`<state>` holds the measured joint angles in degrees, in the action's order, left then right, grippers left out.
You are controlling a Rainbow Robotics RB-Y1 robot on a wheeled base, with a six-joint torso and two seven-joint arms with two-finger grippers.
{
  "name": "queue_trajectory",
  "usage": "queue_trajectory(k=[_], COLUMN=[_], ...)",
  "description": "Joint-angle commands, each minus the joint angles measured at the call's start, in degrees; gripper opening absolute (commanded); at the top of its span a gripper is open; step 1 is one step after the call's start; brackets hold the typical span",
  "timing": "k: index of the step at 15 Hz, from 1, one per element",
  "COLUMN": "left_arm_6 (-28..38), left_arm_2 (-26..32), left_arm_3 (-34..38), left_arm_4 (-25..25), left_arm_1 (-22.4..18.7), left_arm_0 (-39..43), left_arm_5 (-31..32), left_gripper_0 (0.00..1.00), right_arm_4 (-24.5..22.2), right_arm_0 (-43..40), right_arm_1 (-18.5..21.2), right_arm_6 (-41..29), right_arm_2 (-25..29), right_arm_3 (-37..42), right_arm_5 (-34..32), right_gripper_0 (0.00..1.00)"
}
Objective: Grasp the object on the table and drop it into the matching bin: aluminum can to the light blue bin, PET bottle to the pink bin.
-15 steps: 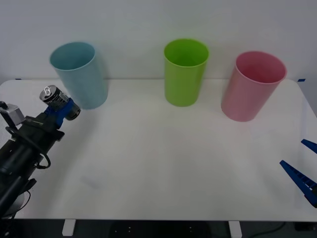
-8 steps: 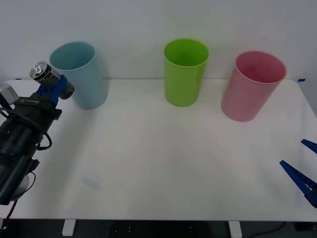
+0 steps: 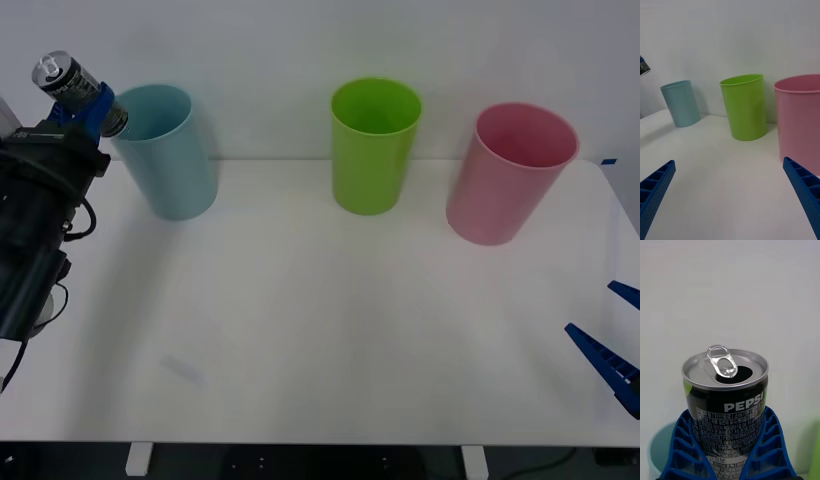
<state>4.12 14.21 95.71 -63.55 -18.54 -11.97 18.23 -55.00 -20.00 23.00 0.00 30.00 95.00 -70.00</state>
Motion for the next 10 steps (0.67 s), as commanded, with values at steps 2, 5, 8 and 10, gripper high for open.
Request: queue_trajectory(k=[2, 5, 8, 10], left_arm_6=[1.7, 2.4, 3.4, 3.7], left_arm_2=[-0.1, 0.0, 0.6, 0.6], left_arm_3=[-2.2, -7.6, -13.6, -17.6], left_arm_4=[-6.9, -12.7, -19.2, -21.6], left_arm_1=[-0.1, 0.0, -0.1, -0.1], left_arm_0=[-3.8, -8.3, -13.4, -16.4], left_arm_5=[-1.8, -1.8, -1.9, -1.8], left_gripper_0=[0.0, 0.0, 0.0, 0.0], right_arm_4=[0.0, 0.0, 0.0, 0.0], right_arm_0=[0.0, 0.0, 0.0, 0.0], right_arm_1=[0.0, 0.0, 0.0, 0.0], right_arm_6=[0.0, 0.0, 0.0, 0.0], right_arm_2=[0.0, 0.0, 0.0, 0.0], right_arm_3=[0.0, 0.0, 0.0, 0.0], right_arm_5=[0.0, 0.0, 0.0, 0.0], right_gripper_0=[1.0, 1.0, 1.0, 1.0])
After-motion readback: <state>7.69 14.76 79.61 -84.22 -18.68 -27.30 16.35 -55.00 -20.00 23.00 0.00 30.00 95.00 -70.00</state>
